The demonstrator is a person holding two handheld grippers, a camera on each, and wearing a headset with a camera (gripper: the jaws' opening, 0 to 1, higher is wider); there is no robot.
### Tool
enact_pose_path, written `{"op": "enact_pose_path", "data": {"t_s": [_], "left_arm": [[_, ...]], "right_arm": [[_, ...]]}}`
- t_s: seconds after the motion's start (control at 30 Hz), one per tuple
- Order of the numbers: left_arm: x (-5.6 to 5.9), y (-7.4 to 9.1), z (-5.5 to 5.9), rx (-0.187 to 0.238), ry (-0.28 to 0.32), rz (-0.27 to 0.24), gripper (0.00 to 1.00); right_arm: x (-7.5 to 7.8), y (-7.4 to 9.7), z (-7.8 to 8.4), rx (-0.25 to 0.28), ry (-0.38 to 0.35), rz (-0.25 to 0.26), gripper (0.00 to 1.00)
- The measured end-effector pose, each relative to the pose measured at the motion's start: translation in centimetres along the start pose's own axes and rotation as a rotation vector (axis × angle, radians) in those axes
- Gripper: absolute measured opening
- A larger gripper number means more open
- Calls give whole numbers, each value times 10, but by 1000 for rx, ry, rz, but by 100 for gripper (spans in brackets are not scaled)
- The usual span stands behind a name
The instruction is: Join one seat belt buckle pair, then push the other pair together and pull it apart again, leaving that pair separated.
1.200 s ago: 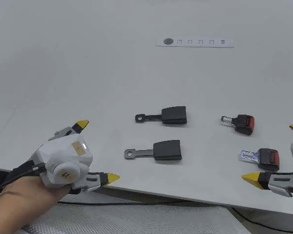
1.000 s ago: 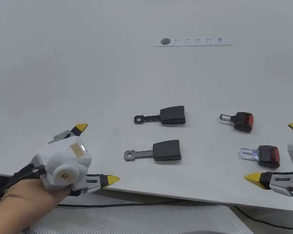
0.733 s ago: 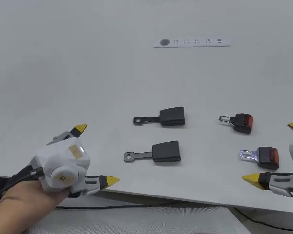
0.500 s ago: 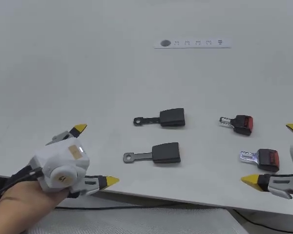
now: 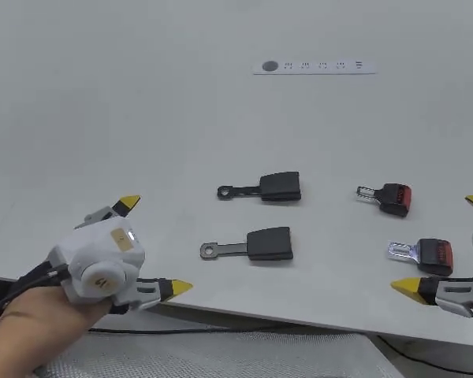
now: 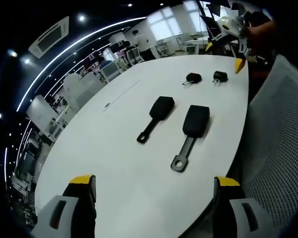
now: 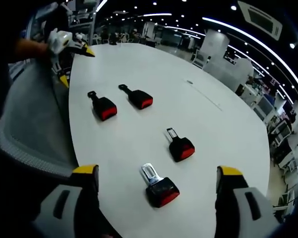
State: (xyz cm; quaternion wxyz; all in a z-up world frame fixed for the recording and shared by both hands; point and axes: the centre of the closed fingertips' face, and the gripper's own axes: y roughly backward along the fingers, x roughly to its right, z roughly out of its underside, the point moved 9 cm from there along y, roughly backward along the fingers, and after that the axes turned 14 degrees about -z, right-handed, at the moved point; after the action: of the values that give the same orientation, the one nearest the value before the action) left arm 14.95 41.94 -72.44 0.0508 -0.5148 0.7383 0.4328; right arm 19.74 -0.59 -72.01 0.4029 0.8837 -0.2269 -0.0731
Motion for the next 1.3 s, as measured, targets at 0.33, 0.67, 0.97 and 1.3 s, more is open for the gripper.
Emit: {"op": "enact_pose_path", "data": {"t_s": [0.33,0.67,0.97,1.3], "left_arm": [[-1,1,-2,6,10,-2,100],[1,2,-4,9,-1,8,100],[-1,-5,-12,18,-10,29,98],[34,-34,-39,21,-109,163,87]], "right_arm": [[-3,1,3,-37,33,-11,93],[-2,1,-3,-21,47,-26,92],[-3,-2,-6,3,85,-86,85],[4,-3,1,-32,146,-167,72]]}}
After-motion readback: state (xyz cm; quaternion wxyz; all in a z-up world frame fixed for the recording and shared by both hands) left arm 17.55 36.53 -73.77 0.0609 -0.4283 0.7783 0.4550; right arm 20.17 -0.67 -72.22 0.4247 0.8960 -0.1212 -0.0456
